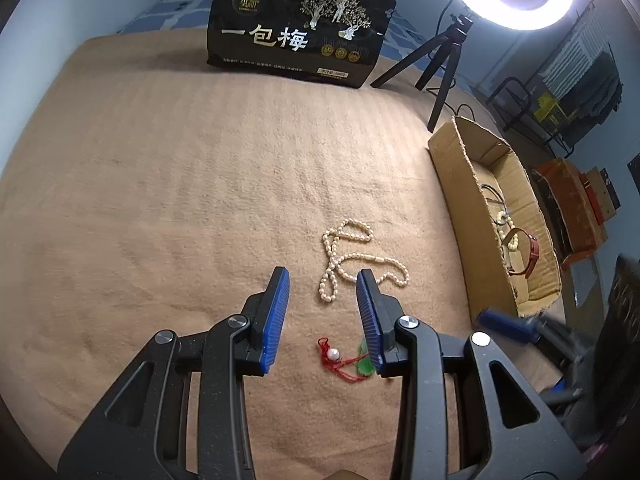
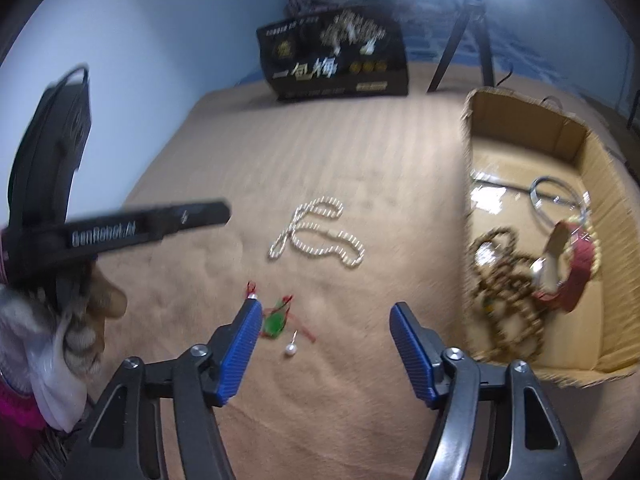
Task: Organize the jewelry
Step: 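Move both tools toward pearl necklace and red-string jade pendant, then close left tool on pearl necklace while right tool lowers toward jade pendant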
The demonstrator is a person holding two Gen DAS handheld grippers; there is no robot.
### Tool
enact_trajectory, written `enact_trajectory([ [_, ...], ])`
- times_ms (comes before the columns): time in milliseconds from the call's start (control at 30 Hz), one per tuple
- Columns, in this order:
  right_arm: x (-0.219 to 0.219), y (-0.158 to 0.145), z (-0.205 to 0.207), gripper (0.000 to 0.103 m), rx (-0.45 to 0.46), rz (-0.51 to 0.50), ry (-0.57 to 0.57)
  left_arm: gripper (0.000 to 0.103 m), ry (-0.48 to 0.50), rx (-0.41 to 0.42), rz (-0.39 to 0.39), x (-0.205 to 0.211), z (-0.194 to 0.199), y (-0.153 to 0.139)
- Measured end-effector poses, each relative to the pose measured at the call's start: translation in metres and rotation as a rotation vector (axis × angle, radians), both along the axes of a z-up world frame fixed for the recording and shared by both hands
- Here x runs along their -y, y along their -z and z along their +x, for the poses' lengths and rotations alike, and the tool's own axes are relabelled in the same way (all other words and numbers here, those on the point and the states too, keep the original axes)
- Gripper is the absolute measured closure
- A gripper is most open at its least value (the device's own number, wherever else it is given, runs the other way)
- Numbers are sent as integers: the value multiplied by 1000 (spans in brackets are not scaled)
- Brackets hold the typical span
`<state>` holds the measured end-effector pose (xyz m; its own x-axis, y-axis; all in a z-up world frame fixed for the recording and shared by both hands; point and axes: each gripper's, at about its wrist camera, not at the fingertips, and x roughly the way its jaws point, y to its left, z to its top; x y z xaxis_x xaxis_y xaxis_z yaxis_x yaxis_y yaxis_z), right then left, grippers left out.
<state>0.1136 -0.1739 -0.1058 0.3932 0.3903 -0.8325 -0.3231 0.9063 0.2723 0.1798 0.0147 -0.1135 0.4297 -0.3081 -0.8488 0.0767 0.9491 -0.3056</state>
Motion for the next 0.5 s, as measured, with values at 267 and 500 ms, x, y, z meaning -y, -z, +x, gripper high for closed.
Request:
enact_trajectory([
  [267, -19, 23, -3, 48, -47, -32, -64, 68, 9, -33, 5, 2, 9, 15],
  [500, -26, 29, 1, 55, -63, -25, -70, 68, 1, -66, -4, 7, 20, 28],
])
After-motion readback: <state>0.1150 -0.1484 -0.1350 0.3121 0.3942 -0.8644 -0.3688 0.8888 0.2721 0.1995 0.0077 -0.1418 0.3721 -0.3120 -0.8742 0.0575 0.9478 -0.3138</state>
